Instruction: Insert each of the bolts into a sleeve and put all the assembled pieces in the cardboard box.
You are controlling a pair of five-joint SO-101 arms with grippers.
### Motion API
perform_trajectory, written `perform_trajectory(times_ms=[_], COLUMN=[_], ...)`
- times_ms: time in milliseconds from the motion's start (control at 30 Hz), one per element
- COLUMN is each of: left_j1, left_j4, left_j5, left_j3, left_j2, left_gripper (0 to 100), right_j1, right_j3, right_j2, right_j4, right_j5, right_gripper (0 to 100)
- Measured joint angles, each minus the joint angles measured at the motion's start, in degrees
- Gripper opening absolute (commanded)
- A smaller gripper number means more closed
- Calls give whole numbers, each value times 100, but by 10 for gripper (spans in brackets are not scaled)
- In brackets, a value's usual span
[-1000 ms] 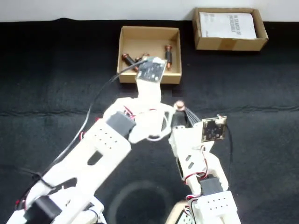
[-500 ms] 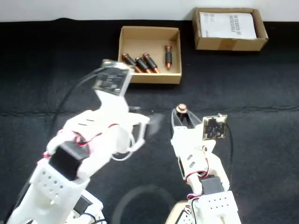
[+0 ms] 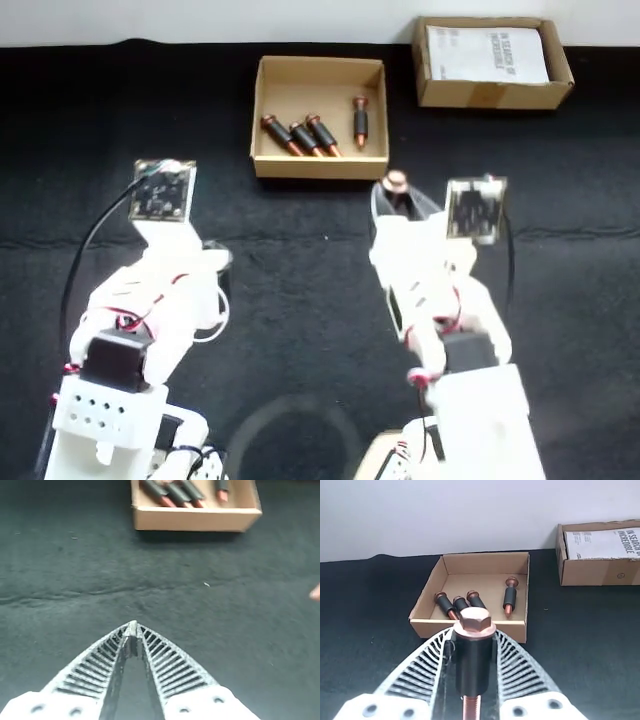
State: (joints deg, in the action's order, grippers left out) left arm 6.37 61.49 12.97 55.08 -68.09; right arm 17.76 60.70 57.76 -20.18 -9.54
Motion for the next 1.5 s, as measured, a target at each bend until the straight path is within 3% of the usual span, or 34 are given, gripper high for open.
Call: perform_trajectory(times_ms=[167,333,533,767,1000,1500], left_j1=[-589,-1002,-1108,-1108,-1108,-1108], left_j4=[-1029,-1978,-2787,-2716,-1837,-1723], left_j5=[0,0,0,0,0,0], left_j3=[1301,2664,4044,4097,4097,4097], left_j2=[-659,-1521,-2760,-3420,-3262,-3182], left_gripper=[13,13,13,13,13,17], right_j1=[0,0,0,0,0,-88], right_j3=[-1477,-3165,-5055,-6866,-8695,-12211], right_j2=[-1635,-3112,-4765,-6505,-8440,-11974], right_j4=[-158,-1090,-1978,-2066,-2075,-2092], right_j5=[0,0,0,0,0,0], right_gripper=[8,8,8,8,8,12])
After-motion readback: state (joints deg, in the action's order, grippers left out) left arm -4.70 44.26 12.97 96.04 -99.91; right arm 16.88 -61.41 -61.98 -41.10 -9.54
